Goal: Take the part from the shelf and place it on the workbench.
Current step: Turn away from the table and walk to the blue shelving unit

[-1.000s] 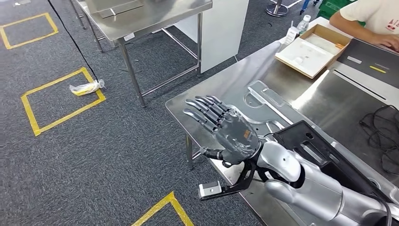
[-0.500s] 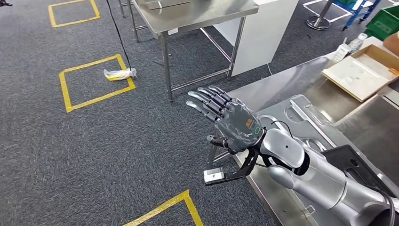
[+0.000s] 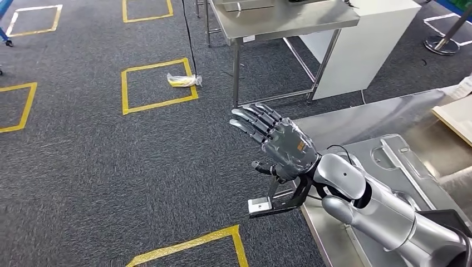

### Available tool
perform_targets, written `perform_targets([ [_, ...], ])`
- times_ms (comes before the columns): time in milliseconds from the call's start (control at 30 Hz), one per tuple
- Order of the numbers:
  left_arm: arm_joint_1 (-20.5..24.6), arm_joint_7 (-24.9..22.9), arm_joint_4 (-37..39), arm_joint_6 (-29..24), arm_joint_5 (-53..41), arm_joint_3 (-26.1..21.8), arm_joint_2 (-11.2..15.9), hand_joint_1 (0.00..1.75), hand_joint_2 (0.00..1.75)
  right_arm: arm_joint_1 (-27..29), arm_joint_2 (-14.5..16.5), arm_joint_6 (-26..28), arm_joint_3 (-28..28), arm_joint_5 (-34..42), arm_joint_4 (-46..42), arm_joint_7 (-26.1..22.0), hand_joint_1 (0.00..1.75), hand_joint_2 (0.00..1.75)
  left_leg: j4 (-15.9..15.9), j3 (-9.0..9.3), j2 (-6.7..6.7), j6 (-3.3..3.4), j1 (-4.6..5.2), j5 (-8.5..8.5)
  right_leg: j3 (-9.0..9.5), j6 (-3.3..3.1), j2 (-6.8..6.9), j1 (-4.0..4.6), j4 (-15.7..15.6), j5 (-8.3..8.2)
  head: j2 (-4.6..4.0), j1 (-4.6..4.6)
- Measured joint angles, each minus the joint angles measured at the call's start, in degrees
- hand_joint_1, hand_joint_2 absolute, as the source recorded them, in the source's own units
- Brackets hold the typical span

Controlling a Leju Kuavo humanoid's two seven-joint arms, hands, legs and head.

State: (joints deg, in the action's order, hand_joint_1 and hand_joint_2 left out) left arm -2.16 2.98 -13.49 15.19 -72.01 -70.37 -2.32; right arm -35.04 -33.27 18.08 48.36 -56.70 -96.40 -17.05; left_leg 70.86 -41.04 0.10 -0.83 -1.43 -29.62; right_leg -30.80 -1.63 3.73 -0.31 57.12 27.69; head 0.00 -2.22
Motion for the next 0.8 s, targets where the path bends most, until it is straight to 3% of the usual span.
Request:
perform_targets([
  [33, -0.16, 0.53, -0.02, -0.13, -0.06, 0.12, -0.01, 0.00, 0.00, -0.05, 0.51, -0.96, 0.10, -0.30, -0.55, 0.44, 0.00, 1.75, -3.77, 2.20, 0.94, -0.14, -0.12, 1.77, 0.04, 0.23, 0.65, -0.05, 0.27, 0.25, 0.00, 0.01],
  [100, -0.39, 1.03, -0.17, 0.43, -0.61, 0.15, -0.06, 0.00, 0.00, -0.64, 2.62, -3.77, 0.68, -1.49, -1.99, 2.74, 0.00, 1.75, -10.02, 5.62, 3.52, 0.23, 0.18, 3.61, 0.02, 0.84, 1.65, 0.22, 0.96, 0.84, 0.00, -0.02],
  [167, -0.45, 0.40, -0.54, 1.81, -1.29, -0.13, -0.20, 0.00, 0.00, -2.38, 5.95, -6.65, 2.09, -2.47, -2.83, 6.17, 0.00, 1.75, -11.50, 6.09, 4.27, 1.05, 0.66, 3.56, -0.07, 1.37, 2.54, 0.58, 1.37, 1.17, 0.00, -0.09],
  [233, -0.45, -0.87, -0.85, 2.77, -1.56, -0.66, -0.50, 0.00, 0.00, -4.70, 9.38, -8.31, 3.71, -2.56, -2.95, 9.02, 0.00, 1.75, -11.78, 5.95, 2.94, 1.81, 0.64, 3.95, -0.02, 1.85, 3.09, 0.39, 1.58, 1.50, 0.00, -0.13],
  [300, -0.33, -1.67, -1.04, 2.93, -1.67, -1.19, -0.92, 0.00, 0.00, -6.48, 11.67, -8.79, 4.74, -2.18, -2.98, 10.17, 0.00, 1.75, -12.15, 5.98, 1.61, 2.63, 0.45, 4.35, -0.83, 2.24, 0.97, -0.06, 3.99, 3.45, 0.00, -0.14],
  [367, -0.20, -1.95, -1.19, 2.92, -1.73, -1.53, -1.27, 0.00, 0.00, -7.42, 12.55, -8.81, 5.50, -1.72, -2.97, 10.45, 0.00, 1.75, -12.28, 5.91, -0.02, 3.18, 0.42, 4.59, -3.86, 2.38, -2.24, -0.35, 10.88, 7.25, 0.00, -0.16],
  [400, -0.19, -2.14, -1.22, 2.92, -1.88, -1.67, -1.42, 0.00, 0.00, -7.63, 12.64, -8.79, 5.82, -1.50, -2.94, 10.60, 0.00, 1.75, -12.28, 5.86, -0.96, 3.31, 0.46, 4.64, -5.76, 2.41, -3.07, -0.40, 14.80, 8.83, 0.00, -0.16],
  [433, -0.24, -2.44, -1.22, 2.95, -2.17, -1.78, -1.59, 0.00, 0.00, -7.73, 12.66, -8.78, 6.11, -1.30, -2.90, 10.77, 0.00, 1.75, -12.26, 5.85, -1.91, 3.35, 0.52, 4.68, -7.16, 2.40, -3.42, -0.40, 17.44, 9.41, 0.00, -0.15],
  [467, -0.31, -2.87, -1.22, 2.97, -2.58, -1.86, -1.78, 0.00, 0.00, -7.86, 12.66, -8.77, 6.38, -1.08, -2.87, 11.00, 0.00, 1.75, -12.24, 5.88, -2.83, 3.37, 0.59, 4.70, -7.62, 2.31, -3.60, -0.40, 17.95, 8.75, 0.00, -0.15],
  [500, -0.36, -3.37, -1.22, 2.95, -3.08, -1.91, -1.93, 0.00, 0.00, -8.02, 12.66, -8.75, 6.60, -0.90, -2.87, 11.29, 0.00, 1.75, -12.22, 5.97, -3.69, 3.37, 0.65, 4.71, -7.03, 2.13, -3.83, -0.39, 16.22, 7.04, 0.00, -0.15],
  [533, -0.39, -3.82, -1.22, 2.83, -3.58, -1.91, -2.09, 0.00, 0.00, -8.16, 12.61, -8.65, 6.79, -0.79, -2.88, 11.64, 0.00, 1.75, -12.20, 6.10, -4.53, 3.35, 0.69, 4.73, -5.49, 1.85, -4.52, -0.37, 12.56, 4.58, 0.00, -0.15],
  [600, -0.33, -4.23, -1.17, 2.40, -4.45, -1.91, -2.34, 0.00, 0.00, -8.21, 12.29, -8.23, 7.06, -0.72, -2.90, 12.34, 0.00, 1.75, -12.11, 6.10, -6.02, 3.09, 0.68, 4.83, -2.35, 1.22, -7.33, -0.34, 5.14, 1.14, 0.00, -0.14],
  [667, -0.27, -3.69, -1.06, 1.89, -5.36, -1.89, -2.47, 0.00, 0.00, -7.89, 11.68, -7.75, 7.27, -0.72, -2.94, 12.81, 0.00, 1.75, -12.08, 5.59, -7.36, 2.40, 0.39, 5.12, -1.21, 0.95, -8.87, -0.17, 2.09, 0.52, 0.00, -0.16],
  [733, -0.38, -2.39, -0.86, 1.44, -6.33, -1.77, -2.43, 0.00, 0.00, -7.38, 11.07, -7.43, 7.53, -0.74, -2.96, 13.11, 0.00, 1.75, -12.23, 5.13, -8.37, 1.61, 0.06, 5.46, -1.01, 0.74, -7.73, -0.13, 1.36, 0.26, 0.00, -0.17],
  [800, -0.41, -0.86, -0.60, 1.02, -7.21, -1.45, -2.28, 0.00, 0.00, -6.60, 10.58, -7.06, 7.76, -0.76, -2.97, 13.31, 0.00, 1.75, -10.91, 4.39, -5.93, 1.24, 0.25, 4.53, -0.40, 0.26, -6.19, -0.27, 0.14, -0.37, 0.00, -0.15],
])
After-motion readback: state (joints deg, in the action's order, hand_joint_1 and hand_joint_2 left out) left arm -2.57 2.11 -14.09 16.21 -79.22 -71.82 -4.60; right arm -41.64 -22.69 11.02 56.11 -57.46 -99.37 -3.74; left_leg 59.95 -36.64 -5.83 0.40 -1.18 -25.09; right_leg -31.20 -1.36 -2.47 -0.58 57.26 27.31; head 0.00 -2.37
